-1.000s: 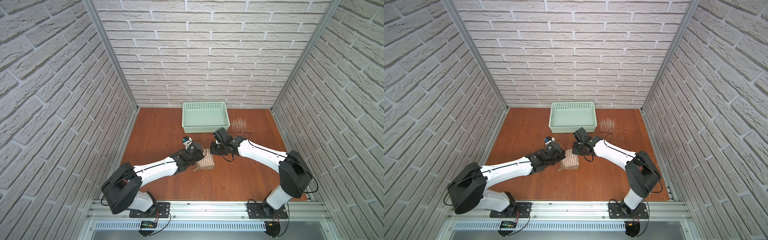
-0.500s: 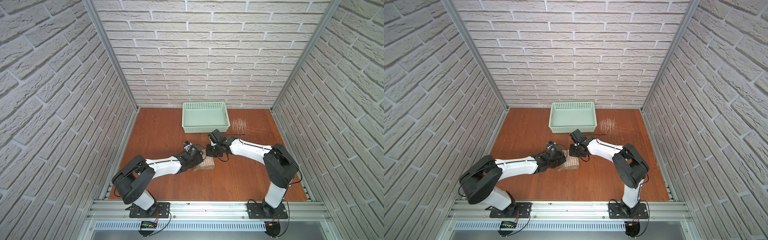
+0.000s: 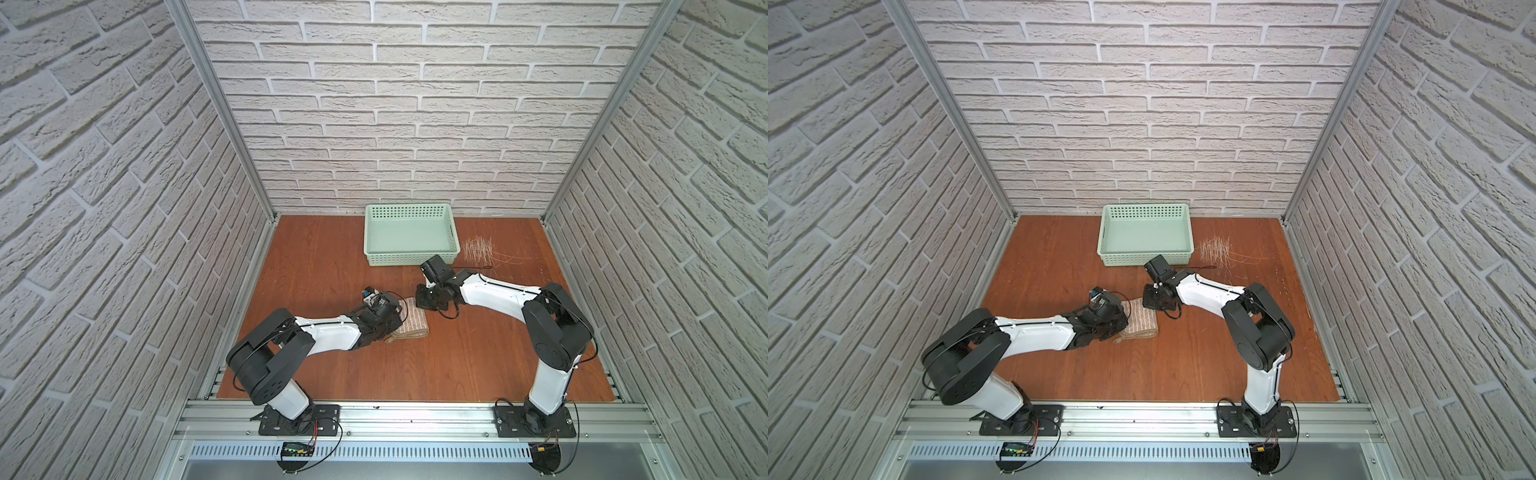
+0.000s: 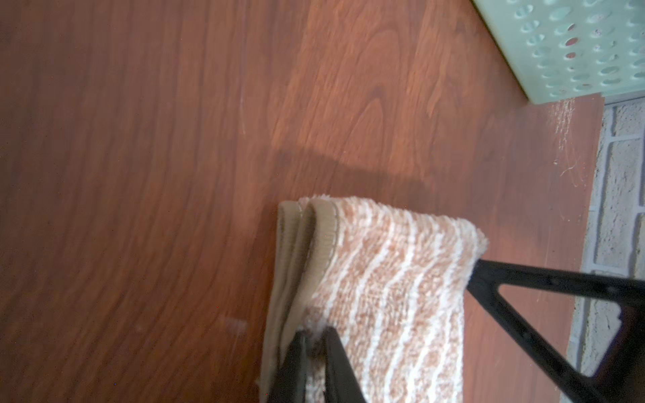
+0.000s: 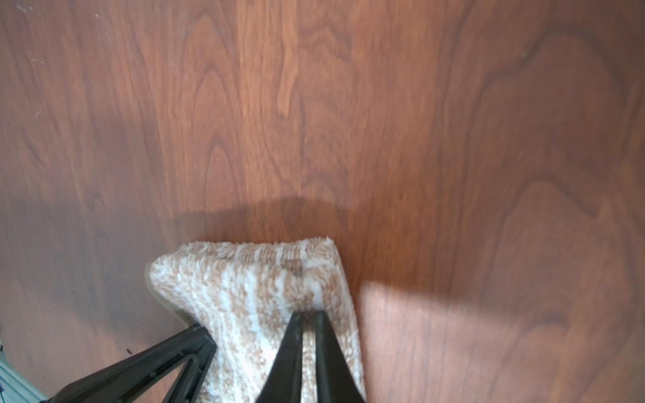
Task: Fold the square dishcloth
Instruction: Smooth out the cleaning item at the center of the board.
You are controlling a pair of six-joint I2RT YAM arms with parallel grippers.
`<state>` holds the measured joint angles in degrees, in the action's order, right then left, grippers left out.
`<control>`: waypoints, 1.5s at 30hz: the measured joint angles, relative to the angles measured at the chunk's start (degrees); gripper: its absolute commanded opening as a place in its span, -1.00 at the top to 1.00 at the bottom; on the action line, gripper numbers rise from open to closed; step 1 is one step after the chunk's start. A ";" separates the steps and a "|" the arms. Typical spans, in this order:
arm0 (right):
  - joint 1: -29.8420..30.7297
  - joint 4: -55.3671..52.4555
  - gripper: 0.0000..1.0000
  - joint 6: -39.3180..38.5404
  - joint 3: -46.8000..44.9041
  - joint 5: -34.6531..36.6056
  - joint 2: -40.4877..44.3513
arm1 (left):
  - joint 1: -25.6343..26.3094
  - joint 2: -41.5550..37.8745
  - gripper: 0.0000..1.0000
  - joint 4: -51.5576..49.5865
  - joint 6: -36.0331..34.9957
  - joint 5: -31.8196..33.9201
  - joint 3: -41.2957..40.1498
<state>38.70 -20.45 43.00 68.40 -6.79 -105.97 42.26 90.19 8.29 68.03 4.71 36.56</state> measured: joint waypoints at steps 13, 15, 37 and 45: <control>-0.79 -1.99 0.76 -1.18 -0.13 -0.02 4.35 | 0.02 -3.72 0.58 -3.74 -1.44 -1.20 2.49; -0.76 -1.01 0.76 -0.72 -0.66 -1.62 7.19 | 0.02 -5.57 0.58 -4.26 -1.70 -1.09 2.99; 2.08 14.56 0.81 6.62 -5.42 -13.27 -1.38 | -6.86 2.08 0.68 -0.35 -3.10 -6.34 5.29; 0.04 21.81 0.81 6.67 -8.74 -15.21 -2.99 | -8.68 4.59 0.73 0.66 -3.28 -6.95 5.33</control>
<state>38.74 1.37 49.67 59.66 -22.00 -108.97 33.58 94.78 8.95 64.75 -2.24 41.89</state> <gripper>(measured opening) 0.095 0.140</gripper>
